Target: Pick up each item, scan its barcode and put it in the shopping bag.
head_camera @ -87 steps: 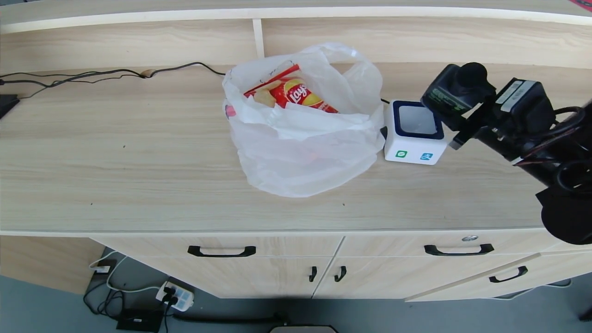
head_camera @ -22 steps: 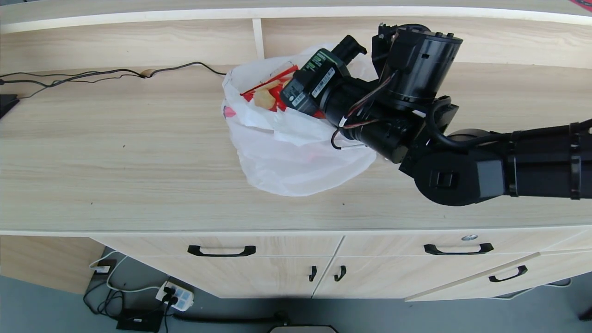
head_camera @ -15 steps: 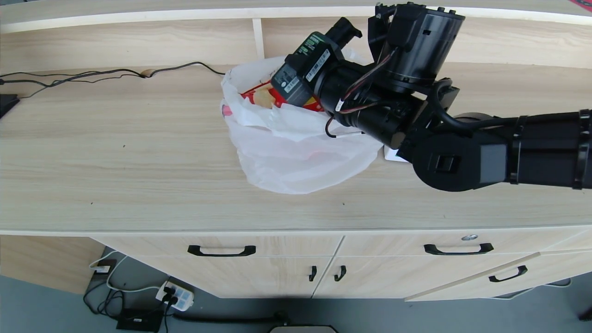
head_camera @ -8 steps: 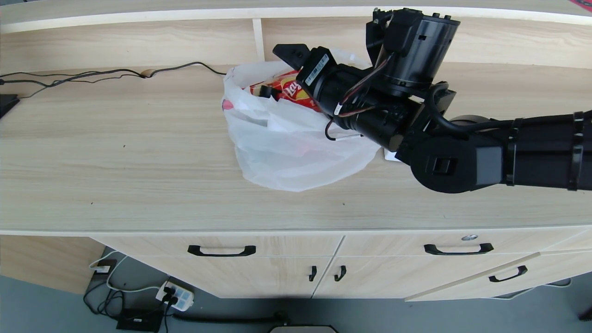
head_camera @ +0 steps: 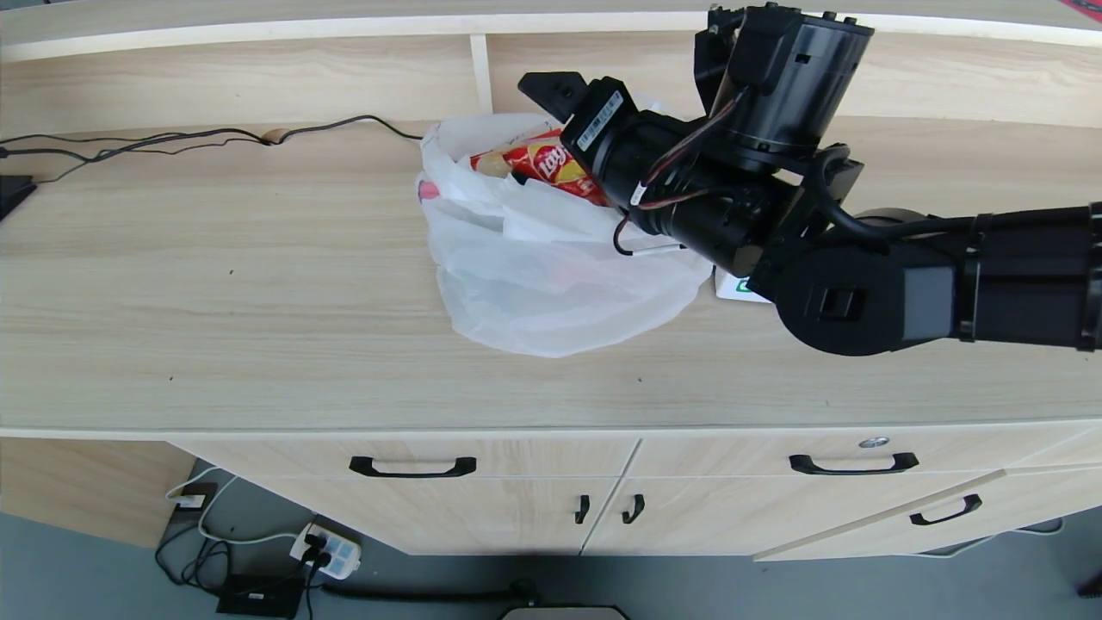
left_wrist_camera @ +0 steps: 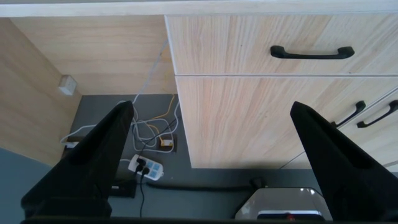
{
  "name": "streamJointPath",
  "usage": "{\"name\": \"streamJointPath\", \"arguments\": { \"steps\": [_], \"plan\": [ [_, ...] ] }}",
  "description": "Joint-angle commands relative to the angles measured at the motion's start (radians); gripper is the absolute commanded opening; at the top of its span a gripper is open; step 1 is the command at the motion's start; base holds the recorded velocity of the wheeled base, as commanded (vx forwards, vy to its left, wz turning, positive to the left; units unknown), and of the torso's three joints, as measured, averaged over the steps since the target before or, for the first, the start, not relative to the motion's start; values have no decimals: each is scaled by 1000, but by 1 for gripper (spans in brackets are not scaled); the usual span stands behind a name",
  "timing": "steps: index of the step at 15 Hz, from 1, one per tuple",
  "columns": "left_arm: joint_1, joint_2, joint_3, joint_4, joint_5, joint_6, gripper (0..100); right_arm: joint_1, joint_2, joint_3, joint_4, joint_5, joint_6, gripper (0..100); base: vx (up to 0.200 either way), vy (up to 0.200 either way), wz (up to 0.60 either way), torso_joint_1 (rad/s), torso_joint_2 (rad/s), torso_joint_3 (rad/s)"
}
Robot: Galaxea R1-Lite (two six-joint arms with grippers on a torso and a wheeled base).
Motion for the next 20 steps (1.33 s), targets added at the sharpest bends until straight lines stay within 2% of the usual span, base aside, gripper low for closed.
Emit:
{"name": "streamJointPath", "arguments": {
  "steps": [1,3,6,8,10,11,13,14,18,20],
  "plan": [
    [0,2,0,0,0,0,100,0,-42,13,-6,-29,-22,100,0,0,0,0,0,0],
    [0,2,0,2,0,-2,100,-18,-70,42,-22,-63,-99,100,0,0,0,0,0,0],
    [0,2,0,3,0,-2,100,-81,-123,149,-194,-83,-292,100,0,0,0,0,0,0],
    [0,2,0,3,0,-2,100,-78,-200,253,-256,-83,-329,100,0,0,0,0,0,0],
    [0,2,0,3,0,-26,100,-37,-401,474,-256,-77,-404,100,0,0,0,0,0,0],
    [0,2,0,5,0,-34,100,-37,-516,628,-256,-73,-476,100,0,0,0,0,0,0],
    [0,0,0,5,0,-35,100,-35,-719,936,-256,-52,-583,100,0,0,0,0,0,0],
    [0,2,0,5,0,-35,100,-35,-788,1040,-256,-53,-623,100,0,0,0,0,0,0],
    [0,2,0,6,0,-35,100,-24,-955,1343,-254,-57,-729,100,0,0,0,0,0,0],
    [0,2,0,6,0,-35,100,-12,-972,1450,-254,-84,-717,100,0,0,0,0,0,0]
  ]
}}
